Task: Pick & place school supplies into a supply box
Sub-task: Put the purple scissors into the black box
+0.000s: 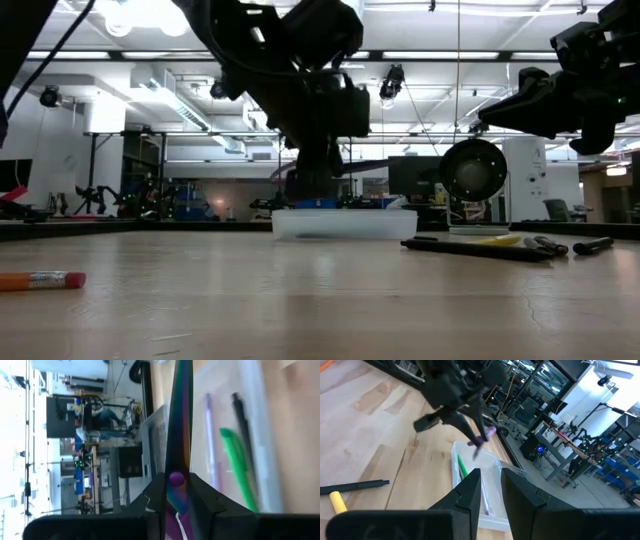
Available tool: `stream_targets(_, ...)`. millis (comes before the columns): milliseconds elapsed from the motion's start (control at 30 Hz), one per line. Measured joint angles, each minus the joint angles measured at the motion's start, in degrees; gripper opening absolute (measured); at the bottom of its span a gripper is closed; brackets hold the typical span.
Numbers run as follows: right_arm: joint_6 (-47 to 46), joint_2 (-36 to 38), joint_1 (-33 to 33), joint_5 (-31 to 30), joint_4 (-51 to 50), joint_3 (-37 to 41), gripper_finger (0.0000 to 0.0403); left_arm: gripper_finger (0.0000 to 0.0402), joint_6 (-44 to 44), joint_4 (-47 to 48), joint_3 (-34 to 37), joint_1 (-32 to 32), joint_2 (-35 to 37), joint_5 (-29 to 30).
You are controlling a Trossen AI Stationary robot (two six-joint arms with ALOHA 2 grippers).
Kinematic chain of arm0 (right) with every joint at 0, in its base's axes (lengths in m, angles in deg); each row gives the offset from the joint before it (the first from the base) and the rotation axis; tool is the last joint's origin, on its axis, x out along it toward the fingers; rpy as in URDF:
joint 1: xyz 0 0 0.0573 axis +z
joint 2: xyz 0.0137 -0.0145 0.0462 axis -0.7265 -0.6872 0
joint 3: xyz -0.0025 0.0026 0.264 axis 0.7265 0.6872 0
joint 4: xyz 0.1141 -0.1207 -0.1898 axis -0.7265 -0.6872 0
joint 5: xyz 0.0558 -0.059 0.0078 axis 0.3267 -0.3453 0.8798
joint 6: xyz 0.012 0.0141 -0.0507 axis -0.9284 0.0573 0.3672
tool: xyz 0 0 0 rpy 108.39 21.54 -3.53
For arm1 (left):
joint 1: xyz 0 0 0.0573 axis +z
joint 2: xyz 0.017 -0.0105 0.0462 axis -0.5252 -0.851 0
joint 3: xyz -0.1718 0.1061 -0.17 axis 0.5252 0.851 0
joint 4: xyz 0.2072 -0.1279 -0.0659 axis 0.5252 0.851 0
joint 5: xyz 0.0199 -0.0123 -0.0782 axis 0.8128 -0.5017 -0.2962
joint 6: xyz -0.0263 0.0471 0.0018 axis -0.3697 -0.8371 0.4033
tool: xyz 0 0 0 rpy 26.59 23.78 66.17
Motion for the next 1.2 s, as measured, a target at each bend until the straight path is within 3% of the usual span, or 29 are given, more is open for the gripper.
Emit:
stream_targets(133,0.0,0.0,0.0,0.0,0.0,0.0,0.0068,0.0033,0.0,-1.1,0.0,2.0,0.0,-0.8)
stream_targets(300,0.0,0.0,0.0,0.0,0.0,0.0,0.0068,0.0033,-2.6,-1.6,0.0,3.9,0.0,-7.6)
stream_targets(767,0.0,0.0,0.0,0.0,0.0,0.0,0.0068,0.0035,-5.8,-2.7,0.0,5.1,0.0,-11.2)
stream_targets(1033,0.0,-0.1,0.0,0.0,0.0,0.0,0.0068,0.0099,-5.7,-2.6,0.0,5.4,0.0,-11.1)
stream_targets(1200,0.0,0.0,0.0,0.0,0.0,0.0,0.0068,0.0111,-5.5,-2.6,0.0,5.3,0.0,-11.1)
